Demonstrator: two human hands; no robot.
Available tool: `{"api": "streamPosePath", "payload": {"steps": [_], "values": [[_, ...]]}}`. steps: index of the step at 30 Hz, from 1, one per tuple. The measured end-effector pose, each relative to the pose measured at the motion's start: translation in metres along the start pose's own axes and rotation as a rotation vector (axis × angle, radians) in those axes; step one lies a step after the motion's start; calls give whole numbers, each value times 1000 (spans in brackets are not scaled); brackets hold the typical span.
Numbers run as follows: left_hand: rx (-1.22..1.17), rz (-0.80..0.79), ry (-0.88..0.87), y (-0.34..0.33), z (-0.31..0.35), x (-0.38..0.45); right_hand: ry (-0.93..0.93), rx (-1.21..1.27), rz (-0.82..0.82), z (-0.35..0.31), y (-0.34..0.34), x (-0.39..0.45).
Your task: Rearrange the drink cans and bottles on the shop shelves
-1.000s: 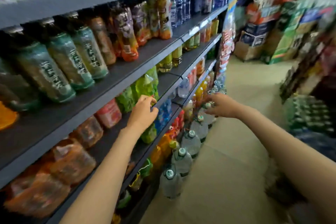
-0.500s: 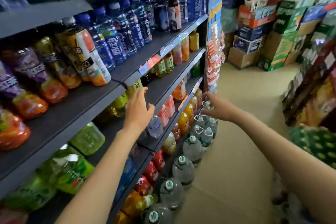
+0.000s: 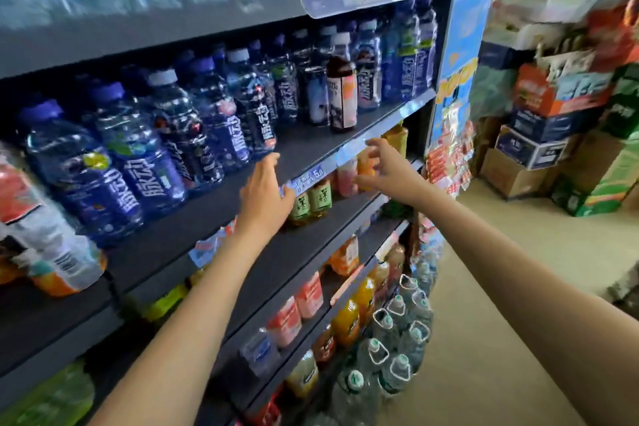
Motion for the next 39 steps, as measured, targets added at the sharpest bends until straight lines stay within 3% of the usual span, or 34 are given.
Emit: {"api": "streamPosePath", "payload": {"steps": [7, 12, 17, 20, 24, 29, 34, 39], "values": [[-32, 4, 82, -24, -9, 73, -43, 246, 9, 5, 26, 129], [53, 82, 217, -31, -31, 75, -14, 423, 19, -14, 24, 209], [140, 173, 404, -35, -43, 50, 36, 352, 46, -14, 5, 234], [187, 226, 439, -29, -37, 37, 177, 398, 46, -24, -2, 211], [294, 248, 464, 1, -28, 10, 439, 476, -223, -68, -37, 153], [412, 415, 588, 77, -17, -64, 707, 548, -434, -142, -59, 69], [531, 588, 634, 165, 11, -158, 964, 639, -478, -218, -62, -37], [646, 715, 609, 269, 42, -259, 1032, 792, -528, -293, -80, -157]]}}
Point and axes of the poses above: each hand's wrist, its own x-axis towards the middle knuckle, its own y-axis out of the back of the hand, z = x × y, the point moved 9 cm from there along x, towards the middle knuckle, and after that the axes turned 14 degrees about -y, right-handed, at the moved point
